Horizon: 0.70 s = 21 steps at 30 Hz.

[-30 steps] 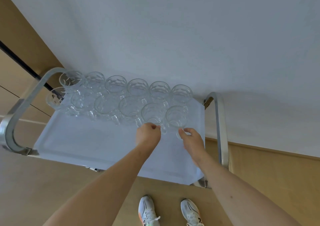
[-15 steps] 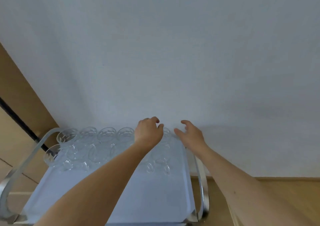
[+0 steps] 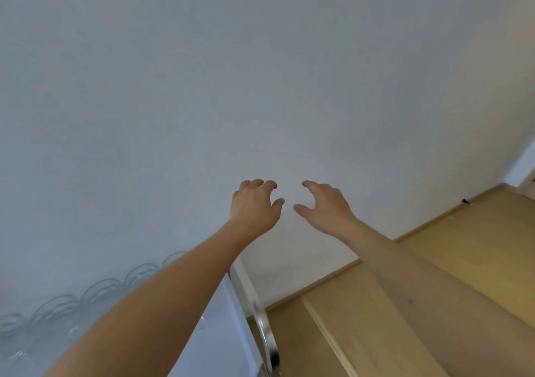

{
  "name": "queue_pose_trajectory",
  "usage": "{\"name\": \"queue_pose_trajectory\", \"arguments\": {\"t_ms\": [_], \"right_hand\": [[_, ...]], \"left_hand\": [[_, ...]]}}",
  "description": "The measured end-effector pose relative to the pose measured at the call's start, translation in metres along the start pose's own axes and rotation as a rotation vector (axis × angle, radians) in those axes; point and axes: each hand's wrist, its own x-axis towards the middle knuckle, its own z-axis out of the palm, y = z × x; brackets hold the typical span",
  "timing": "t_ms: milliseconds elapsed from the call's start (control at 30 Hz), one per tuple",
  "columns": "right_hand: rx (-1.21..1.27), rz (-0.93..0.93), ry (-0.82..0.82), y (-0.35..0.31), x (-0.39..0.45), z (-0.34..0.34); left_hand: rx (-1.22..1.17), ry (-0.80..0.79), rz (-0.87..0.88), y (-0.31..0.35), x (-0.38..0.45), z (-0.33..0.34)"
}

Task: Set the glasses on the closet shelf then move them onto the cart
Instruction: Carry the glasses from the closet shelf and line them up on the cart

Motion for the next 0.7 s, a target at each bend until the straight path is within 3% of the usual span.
{"name": "queue_pose_trajectory", "arguments": {"t_ms": [267, 700], "right_hand": [[0.043, 0.147, 0.092, 0.116, -0.025, -0.069], [0.029, 0.412, 0.196, 0.328, -0.083, -0.145]], "left_hand": [[0.023, -0.053, 0.212, 0.123, 0.038, 0.039], [0.007, -0.245, 0.523, 0.354, 0.065, 0.161]]}}
